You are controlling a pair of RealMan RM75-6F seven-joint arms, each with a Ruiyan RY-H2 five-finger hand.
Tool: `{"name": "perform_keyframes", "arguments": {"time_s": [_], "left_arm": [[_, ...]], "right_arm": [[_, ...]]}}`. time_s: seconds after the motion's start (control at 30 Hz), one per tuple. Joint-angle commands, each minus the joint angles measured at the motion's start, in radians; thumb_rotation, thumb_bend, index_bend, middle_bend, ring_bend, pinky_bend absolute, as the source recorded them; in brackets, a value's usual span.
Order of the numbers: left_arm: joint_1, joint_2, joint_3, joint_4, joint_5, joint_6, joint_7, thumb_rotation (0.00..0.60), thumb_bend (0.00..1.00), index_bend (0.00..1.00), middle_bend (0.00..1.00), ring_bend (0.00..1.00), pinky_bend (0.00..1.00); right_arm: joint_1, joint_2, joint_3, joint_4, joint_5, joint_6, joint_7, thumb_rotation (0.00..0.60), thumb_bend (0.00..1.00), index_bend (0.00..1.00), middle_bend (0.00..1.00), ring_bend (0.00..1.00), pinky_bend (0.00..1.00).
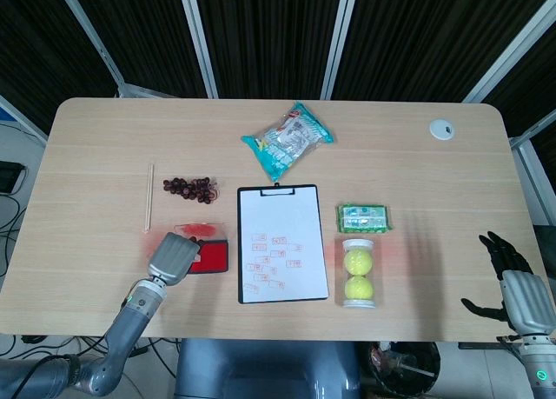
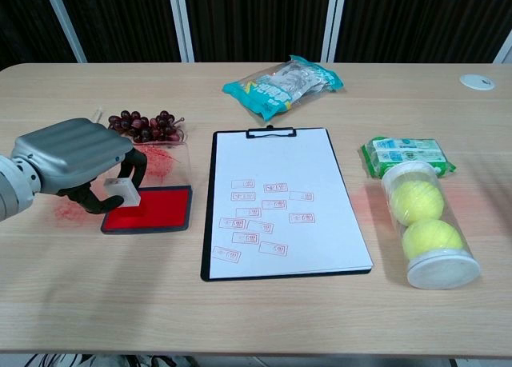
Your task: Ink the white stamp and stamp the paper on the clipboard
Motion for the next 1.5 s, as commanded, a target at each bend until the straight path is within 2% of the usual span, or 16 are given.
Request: {"name": "perform_keyframes", "arguments": {"time_s": [0.03, 1.5], "left_arm": [[0.0, 0.001, -0.001, -0.002, -0.002, -0.001, 0.0, 0.6, 0.42, 0.56, 0.61, 0.92, 1.0], [-0.015, -0.002, -0.005, 0.007, -0.024, -0.012, 0.019, 0.6, 0.42, 0.57, 0.62, 0.93, 1.0]], "right_arm": [[0.0, 0.0, 0.0, 0.0, 0.0, 0.0, 0.0, 0.6, 0.15, 0.0, 0.0, 0.0, 0.14], [-0.001, 0.001, 0.0, -0.001, 0.0, 0.0, 0.0, 0.6, 0.15, 0.0, 0.0, 0.0, 0.13]]}}
